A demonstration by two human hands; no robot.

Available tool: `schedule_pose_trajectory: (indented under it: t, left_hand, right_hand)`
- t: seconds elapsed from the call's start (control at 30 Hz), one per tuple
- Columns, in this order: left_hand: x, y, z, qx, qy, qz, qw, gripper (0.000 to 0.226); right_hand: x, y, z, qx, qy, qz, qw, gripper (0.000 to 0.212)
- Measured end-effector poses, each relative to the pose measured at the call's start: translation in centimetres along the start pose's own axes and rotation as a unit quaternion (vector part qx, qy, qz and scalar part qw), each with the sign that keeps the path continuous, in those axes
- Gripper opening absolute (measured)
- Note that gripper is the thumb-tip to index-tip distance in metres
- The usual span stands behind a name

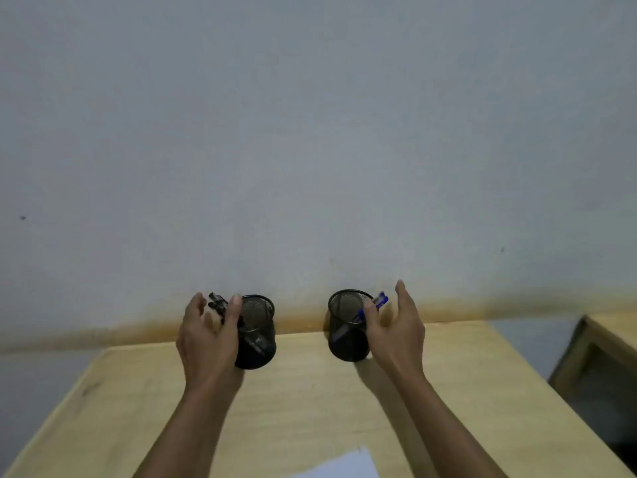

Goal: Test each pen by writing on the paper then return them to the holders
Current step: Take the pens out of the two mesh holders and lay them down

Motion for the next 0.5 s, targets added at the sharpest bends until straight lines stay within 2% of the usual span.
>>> schedule_pose_trajectory:
  t: [0.13,0.27,0.37,0.43,0.5]
  left_hand:
    - [-1.4,-1.2,1.7,0.002,0.028,-0.006,1.0,0.041]
    - [-1.8,-2.2,2.5,0.034,0.017,-0.011,0.999,0.036]
    - [-2.1,-2.8,2.8,0.073,0.006,-0.016,0.997,0.053]
    - [-2.0,-3.2,2.6,0.095,0.015,0.001,0.995,0.062]
    - [-2.0,-3.7,2.7,0.104,0.029,0.022,0.994,0.07]
  right_hand:
    - [-0.7,-1.3,-1.3,-0.068,-0.064,-0.008,0.996,0.067]
    - [-0.8,-2.4,-1.7,-0.123,-0.055,-0.014,0.991,0.048]
    - [-0.4,-2.5,-1.6,-0.131,-0.04,-0.009,0.991,0.047]
    - [-0.1,-2.7,-1.7,-0.154,-0.036,0.009,0.987,0.052]
    - [0.0,-3.1,-1.8,-0.174,-0.034,0.029,0.984,0.049]
Point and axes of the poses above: each hand's wrist, its own x-axis away from the middle knuckle, its own y-axis out of the back of the hand, z = x × y, the point moved 3 cm from there along -x, towards the middle knuckle, and after that the axes turned 6 degrees about z, right-handed, at the moved point
